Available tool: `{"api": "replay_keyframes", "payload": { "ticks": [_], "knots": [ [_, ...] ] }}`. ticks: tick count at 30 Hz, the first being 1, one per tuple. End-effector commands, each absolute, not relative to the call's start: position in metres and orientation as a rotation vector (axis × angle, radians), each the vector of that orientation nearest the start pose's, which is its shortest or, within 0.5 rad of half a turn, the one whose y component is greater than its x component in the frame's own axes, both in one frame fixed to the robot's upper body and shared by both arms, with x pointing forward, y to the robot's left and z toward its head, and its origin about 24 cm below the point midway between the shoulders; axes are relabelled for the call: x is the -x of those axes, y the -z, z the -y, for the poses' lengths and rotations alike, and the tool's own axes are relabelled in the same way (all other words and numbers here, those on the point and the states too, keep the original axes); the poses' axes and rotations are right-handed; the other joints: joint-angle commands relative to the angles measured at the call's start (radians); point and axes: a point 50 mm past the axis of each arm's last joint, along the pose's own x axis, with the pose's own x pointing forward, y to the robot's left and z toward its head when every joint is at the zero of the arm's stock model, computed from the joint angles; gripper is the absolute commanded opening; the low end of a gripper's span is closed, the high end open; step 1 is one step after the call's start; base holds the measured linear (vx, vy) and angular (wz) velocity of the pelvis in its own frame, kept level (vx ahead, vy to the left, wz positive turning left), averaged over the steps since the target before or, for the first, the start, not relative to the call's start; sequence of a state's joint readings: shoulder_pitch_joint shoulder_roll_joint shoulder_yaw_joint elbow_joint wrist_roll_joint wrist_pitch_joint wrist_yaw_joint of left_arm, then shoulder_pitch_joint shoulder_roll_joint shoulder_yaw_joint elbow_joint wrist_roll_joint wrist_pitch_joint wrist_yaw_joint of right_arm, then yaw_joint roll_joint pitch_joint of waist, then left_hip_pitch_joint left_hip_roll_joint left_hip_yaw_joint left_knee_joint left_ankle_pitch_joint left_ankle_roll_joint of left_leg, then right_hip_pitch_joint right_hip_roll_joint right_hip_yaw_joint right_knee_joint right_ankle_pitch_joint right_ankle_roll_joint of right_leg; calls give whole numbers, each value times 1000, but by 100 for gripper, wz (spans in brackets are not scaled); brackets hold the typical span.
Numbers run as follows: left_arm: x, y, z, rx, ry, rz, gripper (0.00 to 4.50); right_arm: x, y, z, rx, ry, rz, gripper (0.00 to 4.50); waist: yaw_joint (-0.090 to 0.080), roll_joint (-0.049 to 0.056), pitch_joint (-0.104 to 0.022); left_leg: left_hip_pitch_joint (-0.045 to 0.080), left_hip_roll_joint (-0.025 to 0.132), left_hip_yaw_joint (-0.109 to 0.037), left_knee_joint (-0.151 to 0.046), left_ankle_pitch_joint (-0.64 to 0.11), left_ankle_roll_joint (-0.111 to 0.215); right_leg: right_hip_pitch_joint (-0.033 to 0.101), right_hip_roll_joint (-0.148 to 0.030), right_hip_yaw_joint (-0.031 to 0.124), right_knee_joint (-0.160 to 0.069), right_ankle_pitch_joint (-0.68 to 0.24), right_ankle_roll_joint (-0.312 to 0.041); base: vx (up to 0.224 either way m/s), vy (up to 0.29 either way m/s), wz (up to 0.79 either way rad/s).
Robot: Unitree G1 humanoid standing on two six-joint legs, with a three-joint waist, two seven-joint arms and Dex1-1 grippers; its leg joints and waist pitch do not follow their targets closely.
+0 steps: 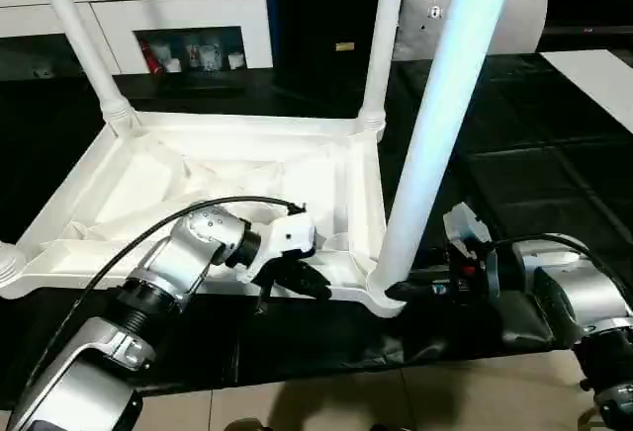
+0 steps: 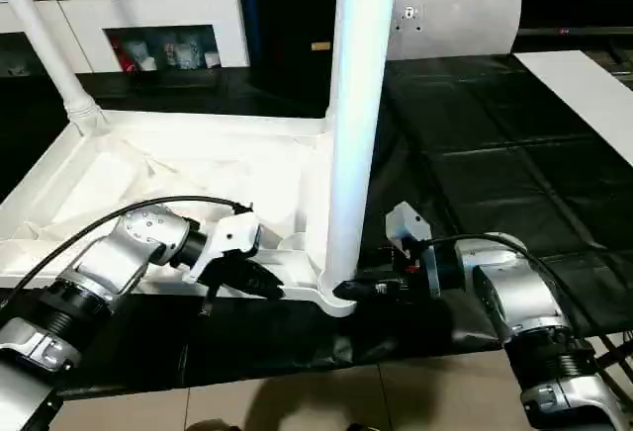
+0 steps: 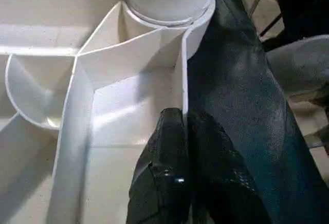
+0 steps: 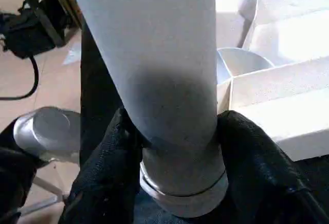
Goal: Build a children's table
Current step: Rotate leg to tighten
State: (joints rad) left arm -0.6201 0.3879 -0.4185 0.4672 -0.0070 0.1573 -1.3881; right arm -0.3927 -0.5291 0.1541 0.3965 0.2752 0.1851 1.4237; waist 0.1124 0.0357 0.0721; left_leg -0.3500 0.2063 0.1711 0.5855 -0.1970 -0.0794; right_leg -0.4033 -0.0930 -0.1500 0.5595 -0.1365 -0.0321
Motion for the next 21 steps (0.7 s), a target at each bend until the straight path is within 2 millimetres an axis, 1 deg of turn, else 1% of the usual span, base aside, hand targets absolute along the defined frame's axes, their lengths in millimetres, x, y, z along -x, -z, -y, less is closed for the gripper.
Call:
{"api": "replay_keyframes", "payload": {
  "ticks": [1,2,3,4,5,6,7,8,9,10,11,12,13,14,15,16,17,18,19,20,21],
  "knots": [
    [-302,-62,-95,-425,1608,-490,0,-278,-55,177,2,-1395,-377,198,-3,-9,-65,2,30,-3,-66,-182,92,56,-64,59,-76,-428,-132,0,0,0],
    [-302,-62,-95,-425,1608,-490,0,-278,-55,177,2,-1395,-377,198,-4,-11,-65,2,29,-4,-66,-186,91,57,-64,57,-75,-431,-132,0,0,0],
    [-309,-62,-89,-394,1511,-485,0,-283,-49,171,-6,-1277,-375,198,-5,-11,-64,1,30,-6,-67,-190,88,59,-64,56,-75,-437,-129,0,0,0],
    [-315,-62,-83,-361,1431,-481,0,-290,-43,164,-19,-1163,-376,198,-12,-7,-56,2,26,-3,-67,-200,75,50,-60,55,-80,-460,-124,0,0,0],
    [-319,-63,-80,-339,1380,-481,0,-294,-40,160,-28,-1089,-378,198,-17,-8,-56,10,21,-8,-66,-237,53,52,-64,46,-93,-535,-101,0,0,0],
    [-321,-63,-77,-325,1352,-480,0,-297,-38,157,-39,-1039,-382,197,-24,-12,-55,9,16,-9,-66,-254,43,54,-64,40,-100,-577,-72,0,0,0],
    [-325,-63,-71,-294,1294,-479,0,-305,-33,151,-67,-929,-396,196,-31,-9,-53,9,15,-10,-65,-261,38,51,-63,39,-101,-588,-66,0,0,0],
    [-329,-62,-65,-271,1232,-475,0,-317,-30,145,-62,-789,-411,196,-45,-7,-51,7,13,-15,-64,-286,33,52,-64,29,-109,-621,-50,0,0,0],
    [-329,-62,-65,-271,1232,-475,0,-317,-30,145,-62,-789,-411,196,-54,-7,-50,2,12,-18,-63,-296,28,55,-63,25,-108,-626,-42,0,0,0],
    [-329,-62,-64,-269,1219,-475,0,-320,-30,144,-53,-755,-413,196,-77,-7,-51,6,7,-20,-61,-330,31,55,-61,15,-124,-641,-14,0,0,0],
    [-329,-62,-64,-269,1219,-475,0,-320,-30,144,-53,-755,-413,196,-79,-4,-54,9,8,-19,-61,-328,38,56,-64,16,-124,-626,-16,0,0,0],
    [-330,-61,-62,-283,1218,-472,0,-322,-31,141,-36,-735,-416,230,-85,-5,-55,-1,10,-20,-65,-307,56,62,-64,20,-120,-582,-25,0,0,0],
    [-329,-62,-60,-309,1224,-462,0,-323,-34,138,-65,-730,-395,250,-87,-7,-54,-5,11,-22,-68,-303,62,63,-63,21,-119,-571,-28,0,0,0],
    [-329,-62,-59,-334,1230,-452,0,-324,-36,136,-83,-721,-383,263,-89,-6,-53,-3,13,-21,-69,-308,65,58,-63,23,-119,-567,-35,0,0,0],
    [-329,-62,-60,-347,1235,-445,0,-324,-38,135,-94,-713,-374,266,-90,-6,-53,0,11,-20,-68,-312,66,55,-63,24,-120,-571,-38,0,0,0],
    [-329,-62,-60,-352,1235,-443,0,-324,-39,134,-99,-702,-370,273,-87,-5,-57,6,13,-17,-67,-294,70,52,-67,33,-115,-544,-61,0,0,0],
    [-329,-62,-61,-366,1244,-430,0,-324,-42,136,-77,-698,-365,286,-85,-5,-58,6,15,-16,-68,-283,72,51,-66,35,-112,-525,-71,0,0,0],
    [-329,-62,-62,-376,1247,-422,0,-324,-44,137,-61,-691,-362,298,-83,-6,-58,4,16,-16,-69,-273,75,53,-64,37,-109,-507,-77,0,0,0],
    [-329,-62,-64,-389,1253,-415,0,-324,-47,140,-35,-678,-354,306,-76,-5,-58,1,18,-15,-71,-250,78,56,-63,41,-102,-474,-87,0,0,0],
    [-329,-62,-65,-395,1255,-412,0,-323,-48,142,-22,-670,-350,312,-70,-8,-60,1,21,-13,-72,-228,80,56,-65,46,-95,-437,-99,0,0,0],
    [-329,-61,-66,-398,1256,-410,0,-322,-49,142,-33,-669,-355,319,-68,-8,-62,2,21,-11,-71,-219,82,55,-65,49,-92,-421,-106,0,0,0]
  ]
}}
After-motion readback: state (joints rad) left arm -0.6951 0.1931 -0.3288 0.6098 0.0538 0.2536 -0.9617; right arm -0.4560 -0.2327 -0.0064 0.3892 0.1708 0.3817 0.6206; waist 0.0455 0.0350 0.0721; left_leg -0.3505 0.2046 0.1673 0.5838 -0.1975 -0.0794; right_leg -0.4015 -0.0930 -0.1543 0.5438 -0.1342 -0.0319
